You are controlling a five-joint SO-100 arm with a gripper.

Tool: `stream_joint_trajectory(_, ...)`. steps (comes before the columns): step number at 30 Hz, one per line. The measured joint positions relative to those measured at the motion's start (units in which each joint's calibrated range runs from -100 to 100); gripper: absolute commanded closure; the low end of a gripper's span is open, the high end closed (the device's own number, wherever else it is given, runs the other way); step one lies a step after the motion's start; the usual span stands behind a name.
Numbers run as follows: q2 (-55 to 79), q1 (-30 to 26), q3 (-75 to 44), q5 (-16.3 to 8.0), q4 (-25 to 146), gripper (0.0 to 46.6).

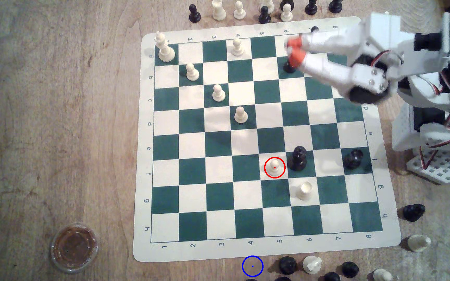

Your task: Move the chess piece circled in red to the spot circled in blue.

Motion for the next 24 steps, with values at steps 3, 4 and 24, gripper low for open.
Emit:
stream_joint_trajectory(3, 1.17, -1.33, -2.62, -1.66, 9.40, 46.4)
stream_joint_trajectory(4, 2.18, -1.47, -3.43, -1.03, 11.39, 46.3)
stream_joint_trajectory(24, 49.69, -7.74, -34.16, -6.06, 39.76, 33.9)
